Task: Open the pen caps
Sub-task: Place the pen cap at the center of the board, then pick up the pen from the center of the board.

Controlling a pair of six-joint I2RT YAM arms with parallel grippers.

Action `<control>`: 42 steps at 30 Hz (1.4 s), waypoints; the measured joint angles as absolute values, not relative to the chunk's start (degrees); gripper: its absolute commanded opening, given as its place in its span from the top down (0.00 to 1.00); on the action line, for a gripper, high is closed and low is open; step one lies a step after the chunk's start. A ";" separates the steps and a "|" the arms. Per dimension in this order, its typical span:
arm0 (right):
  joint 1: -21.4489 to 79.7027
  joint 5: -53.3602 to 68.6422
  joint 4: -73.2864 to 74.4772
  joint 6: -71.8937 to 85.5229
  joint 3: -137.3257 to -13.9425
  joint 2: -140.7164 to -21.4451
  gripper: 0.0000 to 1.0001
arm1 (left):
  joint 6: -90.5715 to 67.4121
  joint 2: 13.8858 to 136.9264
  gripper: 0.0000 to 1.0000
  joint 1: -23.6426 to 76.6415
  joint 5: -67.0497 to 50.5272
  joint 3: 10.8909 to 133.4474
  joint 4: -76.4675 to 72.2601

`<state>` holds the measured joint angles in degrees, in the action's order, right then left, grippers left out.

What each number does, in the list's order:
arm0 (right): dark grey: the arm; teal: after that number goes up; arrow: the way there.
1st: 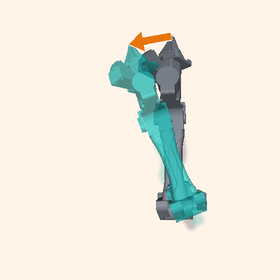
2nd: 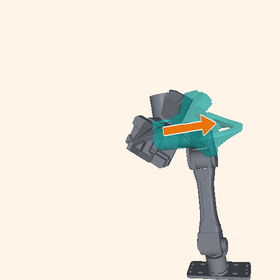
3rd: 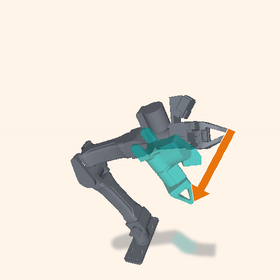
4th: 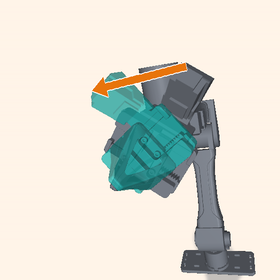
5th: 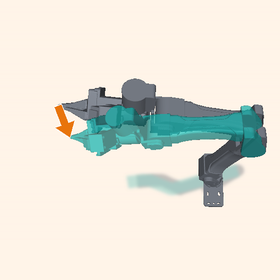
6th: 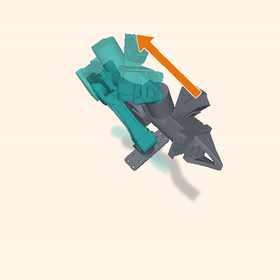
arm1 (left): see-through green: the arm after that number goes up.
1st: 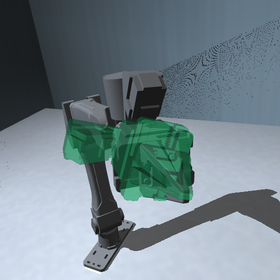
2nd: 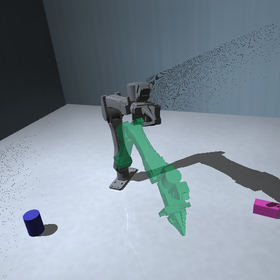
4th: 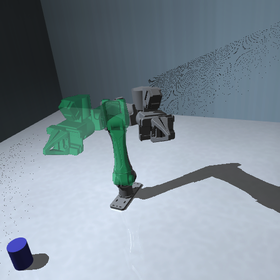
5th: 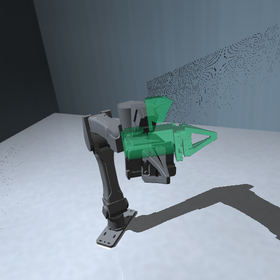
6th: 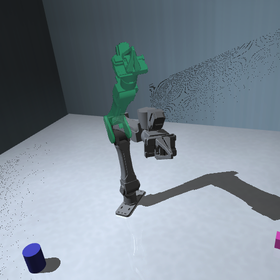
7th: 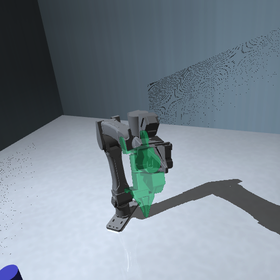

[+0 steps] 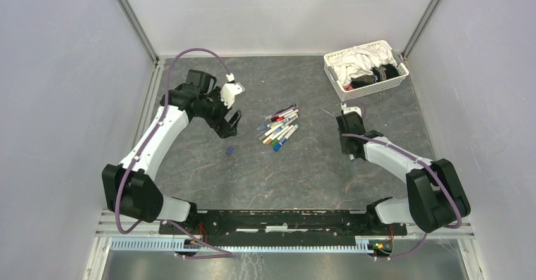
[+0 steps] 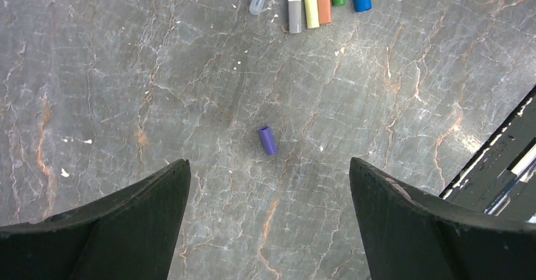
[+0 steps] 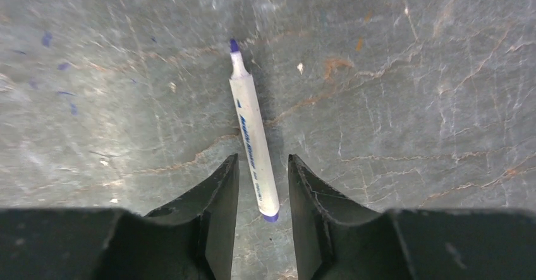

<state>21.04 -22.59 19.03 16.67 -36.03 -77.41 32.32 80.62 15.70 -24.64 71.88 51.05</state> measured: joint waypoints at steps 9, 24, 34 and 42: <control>26.28 -21.52 22.02 17.21 -50.28 -78.52 0.48 | 31.53 78.89 0.00 13.78 -26.17 72.75 54.17; 32.53 -5.96 21.50 28.86 -73.41 -105.47 0.46 | 30.63 76.62 0.00 11.79 -27.20 73.14 55.59; 32.53 -4.38 20.25 34.81 -75.48 -110.72 0.46 | 30.63 75.68 0.00 11.79 -27.66 70.76 55.81; 32.47 -4.80 18.98 36.75 -77.78 -113.91 0.52 | 30.65 74.37 0.00 11.79 -28.58 68.97 55.86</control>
